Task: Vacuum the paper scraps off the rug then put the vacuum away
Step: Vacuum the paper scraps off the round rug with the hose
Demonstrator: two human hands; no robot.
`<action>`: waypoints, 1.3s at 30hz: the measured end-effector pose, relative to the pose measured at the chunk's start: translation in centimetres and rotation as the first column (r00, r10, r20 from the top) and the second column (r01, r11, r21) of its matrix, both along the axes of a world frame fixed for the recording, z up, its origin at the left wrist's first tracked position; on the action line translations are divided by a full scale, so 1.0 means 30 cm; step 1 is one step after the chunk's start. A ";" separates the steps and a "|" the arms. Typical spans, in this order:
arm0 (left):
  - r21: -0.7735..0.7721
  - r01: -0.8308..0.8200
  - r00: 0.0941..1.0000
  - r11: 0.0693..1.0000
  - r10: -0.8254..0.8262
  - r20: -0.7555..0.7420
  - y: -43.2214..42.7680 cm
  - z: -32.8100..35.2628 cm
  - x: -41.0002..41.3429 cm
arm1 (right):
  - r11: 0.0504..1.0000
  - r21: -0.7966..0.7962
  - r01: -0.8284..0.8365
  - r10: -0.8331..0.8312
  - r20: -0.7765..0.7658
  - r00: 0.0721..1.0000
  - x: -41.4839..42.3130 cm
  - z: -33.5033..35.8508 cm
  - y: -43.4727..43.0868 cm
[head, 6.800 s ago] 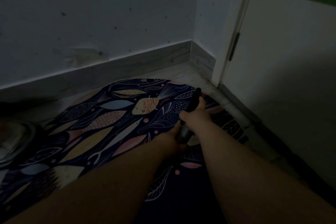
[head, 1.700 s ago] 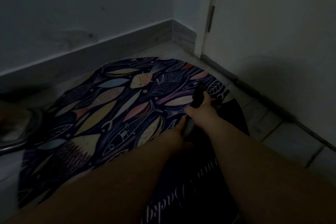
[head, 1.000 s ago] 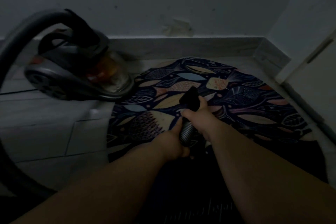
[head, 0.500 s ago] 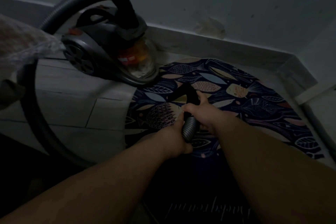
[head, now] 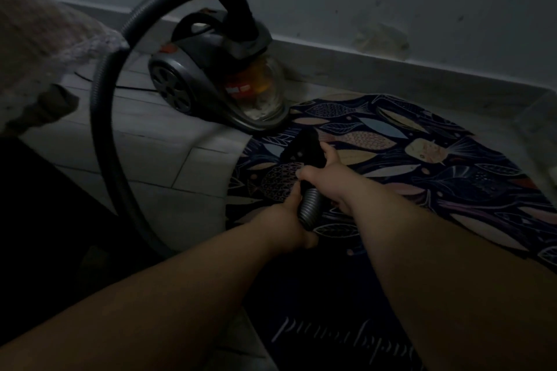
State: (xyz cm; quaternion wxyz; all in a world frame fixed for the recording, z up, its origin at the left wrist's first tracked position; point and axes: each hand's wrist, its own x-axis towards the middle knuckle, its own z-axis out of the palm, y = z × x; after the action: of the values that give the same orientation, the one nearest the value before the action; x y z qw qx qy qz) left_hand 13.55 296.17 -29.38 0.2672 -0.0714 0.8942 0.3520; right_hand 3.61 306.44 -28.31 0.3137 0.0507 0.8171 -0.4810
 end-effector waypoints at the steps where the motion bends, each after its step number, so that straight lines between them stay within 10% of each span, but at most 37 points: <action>1: -0.014 -0.009 1.000 1.000 0.008 -0.007 -0.009 0.003 0.015 | 1.000 -0.011 -0.026 0.026 -0.004 1.000 0.007 -0.005 -0.008; 10: -0.040 -0.076 0.995 0.996 0.073 -0.072 0.014 0.003 0.116 | 0.995 0.011 -0.098 0.098 -0.037 0.994 0.067 -0.037 -0.021; 39: 0.028 0.465 0.884 0.885 -0.466 0.031 0.754 -0.017 0.047 | 0.887 0.109 0.448 -0.440 -0.090 0.894 0.236 -0.035 0.861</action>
State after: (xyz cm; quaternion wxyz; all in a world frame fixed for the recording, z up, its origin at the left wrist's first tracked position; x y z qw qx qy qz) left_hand 14.96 318.80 -29.89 0.3610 0.1412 0.8767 0.2850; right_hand 10.68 332.26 -29.35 0.1656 0.2406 0.8222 -0.4885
